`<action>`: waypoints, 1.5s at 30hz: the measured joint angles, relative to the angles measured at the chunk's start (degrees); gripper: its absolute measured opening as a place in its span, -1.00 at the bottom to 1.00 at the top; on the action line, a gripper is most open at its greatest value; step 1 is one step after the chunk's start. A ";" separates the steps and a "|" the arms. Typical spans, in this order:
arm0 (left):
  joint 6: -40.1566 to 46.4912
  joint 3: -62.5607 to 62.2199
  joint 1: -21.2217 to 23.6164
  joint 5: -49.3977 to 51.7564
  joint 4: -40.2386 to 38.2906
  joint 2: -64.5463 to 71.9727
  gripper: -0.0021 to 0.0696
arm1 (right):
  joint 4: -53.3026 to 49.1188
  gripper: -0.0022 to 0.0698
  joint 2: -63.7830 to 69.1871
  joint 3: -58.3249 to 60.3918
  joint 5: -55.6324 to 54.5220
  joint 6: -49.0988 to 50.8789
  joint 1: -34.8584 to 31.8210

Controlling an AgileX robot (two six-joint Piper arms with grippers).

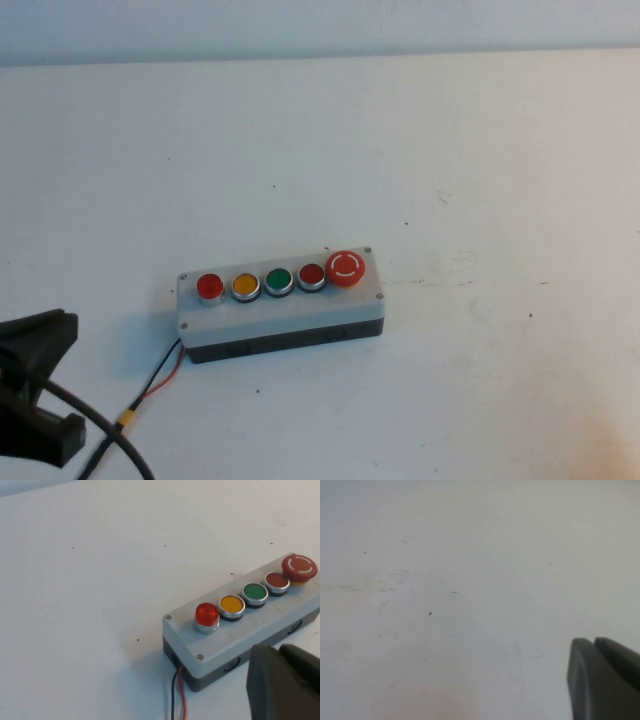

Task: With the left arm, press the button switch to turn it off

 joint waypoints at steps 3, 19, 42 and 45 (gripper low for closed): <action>0.00 1.30 0.00 -3.07 0.40 -0.73 -0.95 | 0.00 -0.98 0.00 0.00 0.00 0.00 0.00; 0.43 29.26 7.95 -43.27 0.19 -24.23 -0.95 | 0.00 -0.98 0.00 0.00 0.00 0.00 0.00; 0.19 30.94 11.48 -4.94 -1.57 -33.26 -0.95 | 0.00 -0.98 0.00 0.00 0.00 0.00 0.00; 0.19 30.94 11.48 -4.94 -1.57 -33.26 -0.95 | 0.00 -0.98 0.00 0.00 0.00 0.00 0.00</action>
